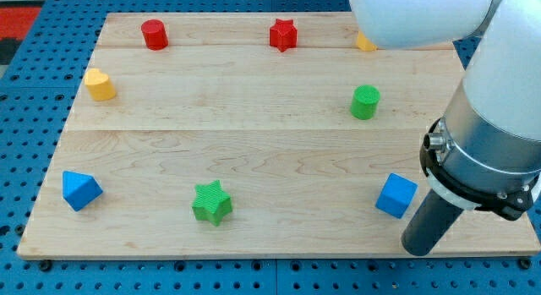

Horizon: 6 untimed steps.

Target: Slide the blue cube towards the left of the board

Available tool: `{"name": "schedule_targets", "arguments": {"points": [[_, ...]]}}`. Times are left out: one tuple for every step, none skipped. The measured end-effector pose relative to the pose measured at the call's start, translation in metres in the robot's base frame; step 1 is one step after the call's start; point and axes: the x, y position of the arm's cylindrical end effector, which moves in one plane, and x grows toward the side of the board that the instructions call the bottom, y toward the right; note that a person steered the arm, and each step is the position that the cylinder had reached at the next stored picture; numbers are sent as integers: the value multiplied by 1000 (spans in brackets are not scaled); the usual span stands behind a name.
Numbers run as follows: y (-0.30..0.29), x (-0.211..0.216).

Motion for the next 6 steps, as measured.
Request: {"name": "schedule_targets", "arguments": {"points": [[6,6],[28,-16],[16,-44],[-50,-90],[-112,-134],[-101,-133]]}}
